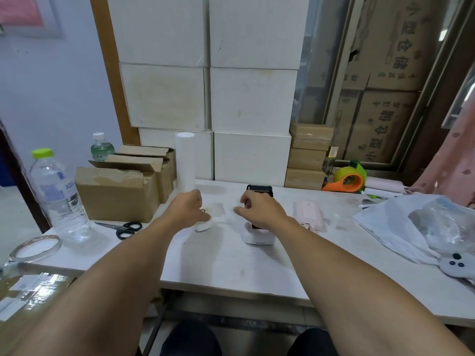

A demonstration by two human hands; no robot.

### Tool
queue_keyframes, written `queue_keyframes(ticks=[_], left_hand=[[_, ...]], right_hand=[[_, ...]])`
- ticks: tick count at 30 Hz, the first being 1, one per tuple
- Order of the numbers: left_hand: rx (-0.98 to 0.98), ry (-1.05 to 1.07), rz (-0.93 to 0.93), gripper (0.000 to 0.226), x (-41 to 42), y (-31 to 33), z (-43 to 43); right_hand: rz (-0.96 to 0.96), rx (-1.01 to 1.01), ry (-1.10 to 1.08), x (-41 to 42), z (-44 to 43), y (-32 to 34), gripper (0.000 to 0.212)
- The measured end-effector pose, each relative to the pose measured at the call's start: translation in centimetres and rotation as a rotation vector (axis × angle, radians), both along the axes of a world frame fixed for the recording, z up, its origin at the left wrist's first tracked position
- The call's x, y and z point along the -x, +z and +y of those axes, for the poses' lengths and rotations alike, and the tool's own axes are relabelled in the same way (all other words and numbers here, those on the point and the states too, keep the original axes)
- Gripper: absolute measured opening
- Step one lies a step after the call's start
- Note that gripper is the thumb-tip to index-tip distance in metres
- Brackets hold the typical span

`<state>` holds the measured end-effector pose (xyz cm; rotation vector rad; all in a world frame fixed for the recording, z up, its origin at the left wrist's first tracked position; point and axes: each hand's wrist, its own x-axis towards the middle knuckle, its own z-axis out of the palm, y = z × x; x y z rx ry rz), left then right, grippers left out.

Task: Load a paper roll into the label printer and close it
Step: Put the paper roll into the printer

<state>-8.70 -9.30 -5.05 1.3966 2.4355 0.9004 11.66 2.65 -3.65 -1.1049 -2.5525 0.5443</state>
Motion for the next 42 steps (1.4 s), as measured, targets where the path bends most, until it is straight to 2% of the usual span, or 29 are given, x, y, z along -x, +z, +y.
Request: queue_keyframes(ticks=[3,5,7,10,13,17,23,29,32,35,39,42], left_hand=[[-0.053,0.022,-0.065,0.040,-0.5,1.4,0.5],[-0.069,0.008,-0.120,0.041,-0.7,2.4,1.1],[-0.094,-0.026,-0.211,0.044,-1.1,3.5,1.7],[-0.115,-0.108,-0.326,0.051,-2.1,4.9,2.4],[-0.099,-0.202,-0.388,0.056,-3.6,5.7,3.2],[-0.138,-0.273,-0.446,0.046,-5.4,6.6,3.9],[-0.117,-0.316,-0.575,0.039,-6.0,6.7,4.3],[-0.105,-0.368,-0.684,0.028,-7.0,6.5,5.0],[-0.123,-0.382,-0.733,0.026,-7.0,6.5,5.4],[-0.092,-0.400,-0.751,0.033,-6.6,6.5,5.6],[-0.002,-0.449,-0.608,0.045,-6.5,6.2,5.8],[0.024,-0.479,-0.338,0.052,-7.1,6.0,6.2]], right_hand=[[-0.029,-0.035,0.075,-0.3,-0.1,0.6,0.061],[-0.094,-0.207,0.163,-0.6,-0.2,1.0,0.081],[-0.113,-0.405,0.234,-0.8,-0.2,1.2,0.089],[-0.085,-0.558,0.263,-1.0,0.1,1.6,0.088],[-0.051,-0.568,0.248,-1.5,0.3,2.1,0.083],[-0.013,-0.567,0.232,-2.4,0.6,2.7,0.062],[-0.112,-0.719,0.317,-4.0,1.3,3.3,0.054],[-0.075,-0.625,0.213,-4.7,1.4,3.8,0.043],[-0.022,-0.482,0.137,-5.2,1.5,3.9,0.040],[0.000,-0.355,0.080,-5.6,1.7,3.6,0.047],[0.057,-0.221,0.018,-5.8,2.2,3.6,0.048],[0.063,-0.176,0.005,-5.7,2.2,3.7,0.042]])
